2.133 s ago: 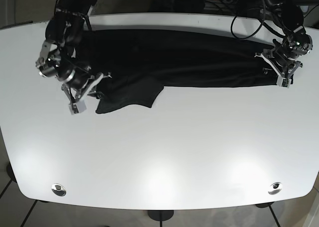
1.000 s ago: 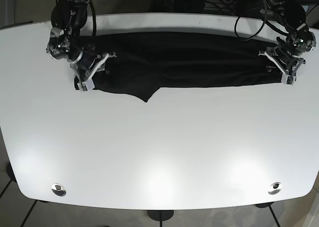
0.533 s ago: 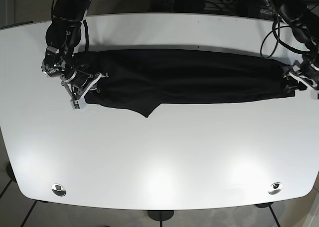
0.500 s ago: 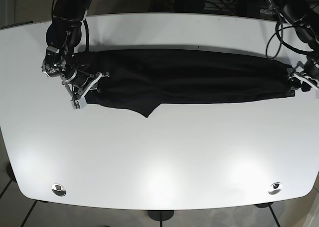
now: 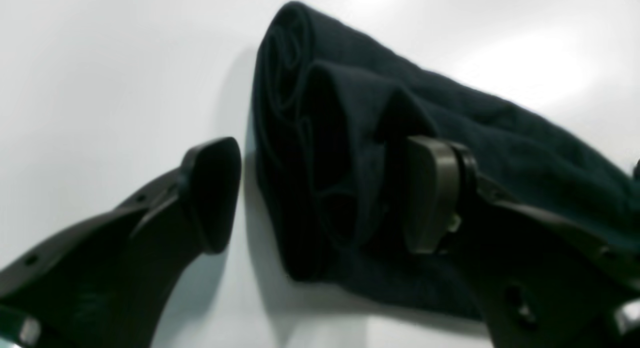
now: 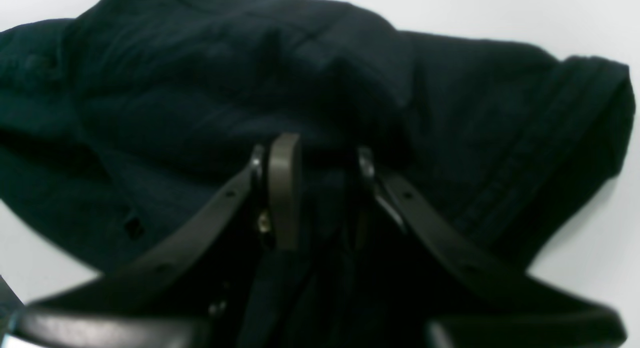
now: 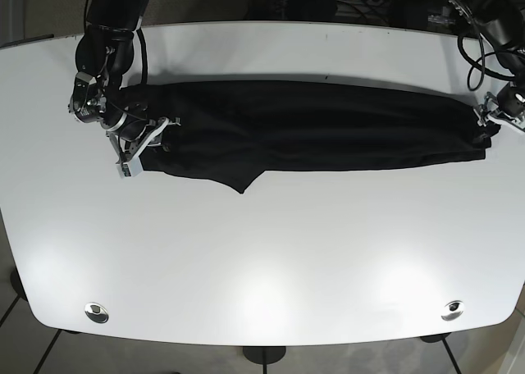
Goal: Fold the T-shirt properly
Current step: 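Release and regrasp the folded shirt's ends with both grippers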
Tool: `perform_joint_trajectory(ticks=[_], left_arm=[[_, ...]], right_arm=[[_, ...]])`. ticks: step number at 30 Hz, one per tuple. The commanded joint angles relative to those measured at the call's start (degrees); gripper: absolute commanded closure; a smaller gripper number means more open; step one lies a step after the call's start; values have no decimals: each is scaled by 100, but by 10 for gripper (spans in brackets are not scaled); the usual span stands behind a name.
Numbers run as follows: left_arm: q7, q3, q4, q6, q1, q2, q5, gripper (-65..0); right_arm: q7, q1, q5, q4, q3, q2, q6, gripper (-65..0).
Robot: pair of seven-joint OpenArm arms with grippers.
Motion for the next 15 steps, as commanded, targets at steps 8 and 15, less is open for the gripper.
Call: perform_joint_trajectory(ticks=[8,15], left_arm=[[159,220,1530,-3,126,226,3,-3],[845,264,5152,-3,926,1440,12,-7]], right_arm=[[137,89,61,99,18,20,-22,-152],[436,98,-256,-534,18,20,-4,-152]])
